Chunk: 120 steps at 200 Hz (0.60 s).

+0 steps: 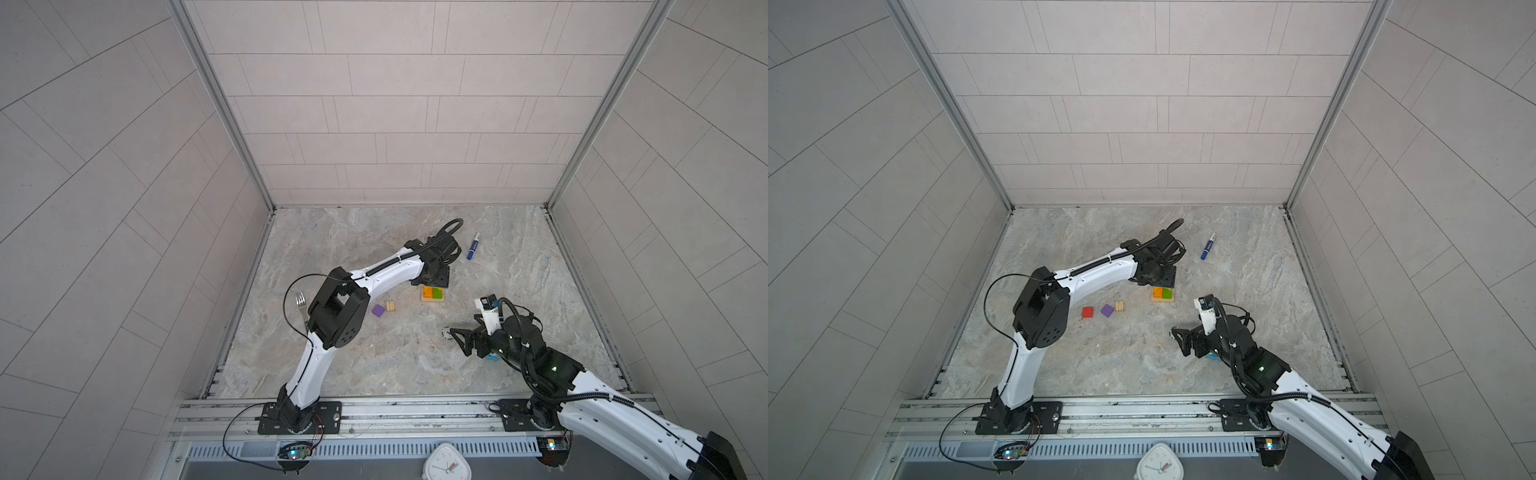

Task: Build the wood block tower
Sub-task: 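Open the left gripper and release the light blue block on the tower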

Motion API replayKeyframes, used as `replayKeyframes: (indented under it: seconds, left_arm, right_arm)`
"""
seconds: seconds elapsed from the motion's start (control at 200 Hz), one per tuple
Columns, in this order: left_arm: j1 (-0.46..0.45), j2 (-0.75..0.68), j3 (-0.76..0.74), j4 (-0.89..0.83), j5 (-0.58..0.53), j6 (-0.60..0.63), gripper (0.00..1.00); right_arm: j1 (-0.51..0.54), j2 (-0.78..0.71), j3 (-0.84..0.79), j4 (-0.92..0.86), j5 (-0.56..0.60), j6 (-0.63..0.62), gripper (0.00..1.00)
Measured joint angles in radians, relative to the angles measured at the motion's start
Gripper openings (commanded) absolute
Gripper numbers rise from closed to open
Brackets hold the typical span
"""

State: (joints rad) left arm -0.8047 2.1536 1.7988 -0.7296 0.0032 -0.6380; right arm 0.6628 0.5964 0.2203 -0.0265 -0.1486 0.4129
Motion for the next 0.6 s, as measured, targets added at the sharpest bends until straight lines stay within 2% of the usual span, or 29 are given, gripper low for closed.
replayKeyframes:
  seconds: [0.39, 0.6]
  left_arm:
    - [0.000, 0.000, -0.004, 0.000, 0.000, -0.002, 0.71]
    - [0.000, 0.000, -0.004, 0.000, 0.005, -0.002, 0.77]
  right_arm:
    - [0.000, 0.000, 0.000, 0.000, 0.000, 0.000, 0.99]
    - [0.000, 0.000, 0.000, 0.000, 0.000, 0.000, 0.99]
